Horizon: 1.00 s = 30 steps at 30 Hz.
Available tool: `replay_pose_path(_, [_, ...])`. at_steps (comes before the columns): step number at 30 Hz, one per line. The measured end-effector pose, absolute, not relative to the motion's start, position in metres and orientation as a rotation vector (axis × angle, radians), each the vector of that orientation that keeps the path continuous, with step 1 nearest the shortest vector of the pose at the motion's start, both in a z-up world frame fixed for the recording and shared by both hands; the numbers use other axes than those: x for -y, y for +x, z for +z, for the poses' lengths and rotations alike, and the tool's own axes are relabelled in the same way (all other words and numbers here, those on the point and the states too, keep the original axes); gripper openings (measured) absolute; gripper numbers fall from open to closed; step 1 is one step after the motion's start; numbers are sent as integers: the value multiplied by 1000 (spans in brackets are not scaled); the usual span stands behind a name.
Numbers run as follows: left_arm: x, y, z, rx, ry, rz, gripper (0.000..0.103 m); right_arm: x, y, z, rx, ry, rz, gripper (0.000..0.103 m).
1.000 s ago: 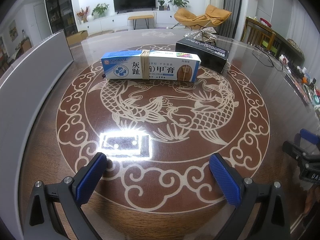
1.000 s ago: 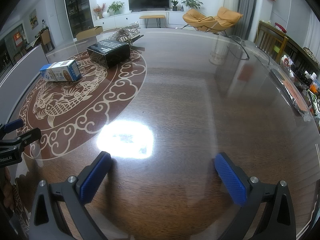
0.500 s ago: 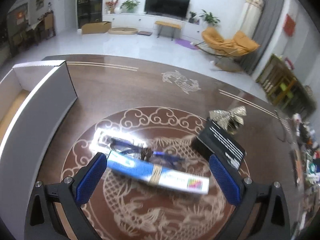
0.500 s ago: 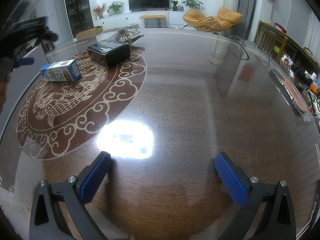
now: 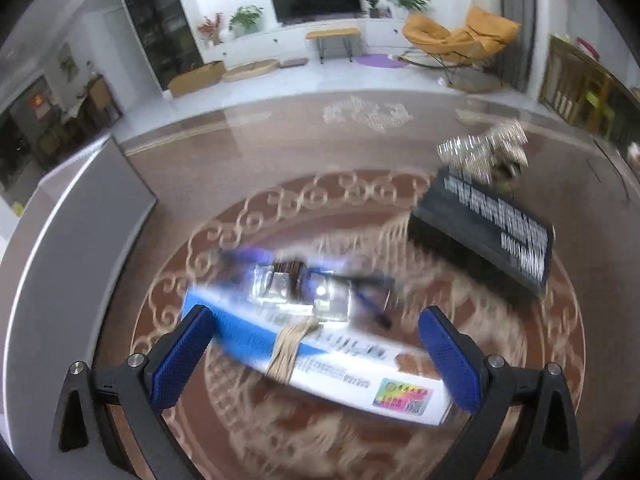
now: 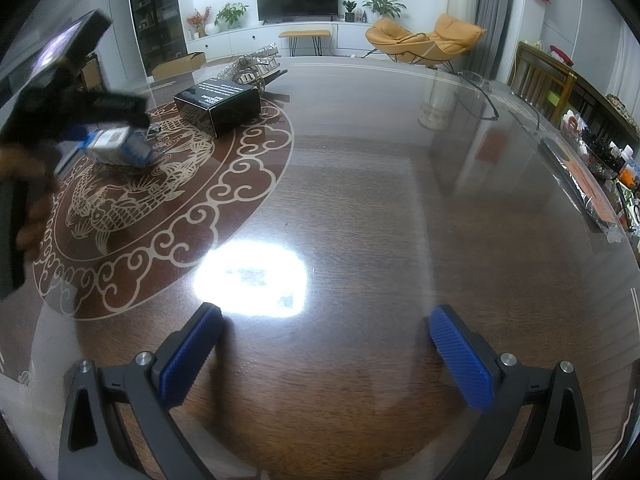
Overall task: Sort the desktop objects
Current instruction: 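Lower the left tool onto the blue-and-white ointment box and grasp it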
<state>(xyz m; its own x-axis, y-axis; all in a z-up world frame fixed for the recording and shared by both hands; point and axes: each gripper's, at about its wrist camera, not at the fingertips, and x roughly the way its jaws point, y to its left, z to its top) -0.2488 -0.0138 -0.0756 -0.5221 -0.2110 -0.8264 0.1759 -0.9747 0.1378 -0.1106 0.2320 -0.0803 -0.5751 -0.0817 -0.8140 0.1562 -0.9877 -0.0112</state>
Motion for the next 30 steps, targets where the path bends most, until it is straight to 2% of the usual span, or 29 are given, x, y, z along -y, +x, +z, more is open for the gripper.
replay_pose_path(5, [53, -196, -72, 47, 1387, -2581, 103, -232, -111, -80, -124, 1375, -2672, 103])
replay_pose_path(9, [78, -163, -45, 0, 1292, -2663, 103, -232, -111, -81, -124, 1375, -2672, 103])
replay_pose_path(14, [81, -179, -25, -152, 1242, -2687, 103, -231, -111, -81, -124, 1375, -2672, 103])
replay_pose_path(21, [58, -232, -68, -361, 1346, -2378, 103, -231, -111, -81, -124, 1375, -2672, 103])
replay_pose_path(26, [50, -230, -93, -339, 1352, -2248, 103, -231, -111, -81, -124, 1375, -2672, 103])
replay_pose_path(30, [67, -221, -107, -417, 1374, -2238, 103, -231, -111, -81, -124, 1375, -2672, 103])
